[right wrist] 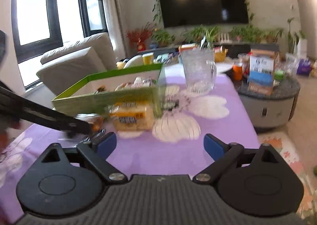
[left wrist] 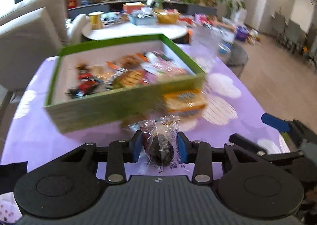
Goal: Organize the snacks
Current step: 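Grasp the dark wrapped candy with the left tool while the right tool grasps the yellow cracker pack, then lift both snacks over the box and release them inside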
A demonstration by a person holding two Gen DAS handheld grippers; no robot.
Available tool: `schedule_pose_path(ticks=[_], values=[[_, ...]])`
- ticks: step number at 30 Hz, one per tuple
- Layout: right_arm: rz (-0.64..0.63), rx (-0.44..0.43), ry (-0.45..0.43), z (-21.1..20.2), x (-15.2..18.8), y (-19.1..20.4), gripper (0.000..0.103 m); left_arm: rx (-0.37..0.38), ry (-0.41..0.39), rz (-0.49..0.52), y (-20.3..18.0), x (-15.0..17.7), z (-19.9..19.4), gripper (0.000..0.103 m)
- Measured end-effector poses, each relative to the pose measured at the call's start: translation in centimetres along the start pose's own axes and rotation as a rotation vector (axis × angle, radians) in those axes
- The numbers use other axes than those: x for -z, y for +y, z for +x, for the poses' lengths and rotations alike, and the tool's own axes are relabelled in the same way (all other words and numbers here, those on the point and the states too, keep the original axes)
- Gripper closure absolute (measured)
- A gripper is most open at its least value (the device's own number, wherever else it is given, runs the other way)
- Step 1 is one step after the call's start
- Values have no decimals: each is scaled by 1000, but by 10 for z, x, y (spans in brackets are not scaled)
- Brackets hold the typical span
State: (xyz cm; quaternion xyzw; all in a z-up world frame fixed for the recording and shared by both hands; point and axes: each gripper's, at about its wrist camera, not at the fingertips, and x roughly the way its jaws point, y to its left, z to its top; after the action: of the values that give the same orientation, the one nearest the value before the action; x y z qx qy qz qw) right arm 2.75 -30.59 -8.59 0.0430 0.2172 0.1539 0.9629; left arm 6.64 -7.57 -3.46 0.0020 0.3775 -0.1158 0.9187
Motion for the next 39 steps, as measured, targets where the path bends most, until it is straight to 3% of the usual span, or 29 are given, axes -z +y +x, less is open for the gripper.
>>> schedule_pose_path(ticks=[3, 6, 12, 19, 32, 35, 39], values=[[-47, -5, -14, 21, -6, 19, 56, -49, -37, -50, 24, -5, -8, 68], [-17, 12, 49, 49, -15, 31, 56, -69, -47, -89, 41, -5, -10, 68], [48, 36, 111, 81, -23, 39, 56, -62, -44, -102, 58, -1, -3, 68], [-4, 80, 167, 106, -26, 56, 56, -41, -34, -123, 71, 1, 5, 68], [40, 153, 214, 130, -27, 61, 56, -35, -18, -137, 80, 5, 7, 68], [-39, 199, 248, 135, -25, 72, 56, -29, -19, -139, 79, 6, 4, 68], [-47, 177, 256, 134, -24, 72, 56, -28, -21, -135, 77, 7, -1, 68]])
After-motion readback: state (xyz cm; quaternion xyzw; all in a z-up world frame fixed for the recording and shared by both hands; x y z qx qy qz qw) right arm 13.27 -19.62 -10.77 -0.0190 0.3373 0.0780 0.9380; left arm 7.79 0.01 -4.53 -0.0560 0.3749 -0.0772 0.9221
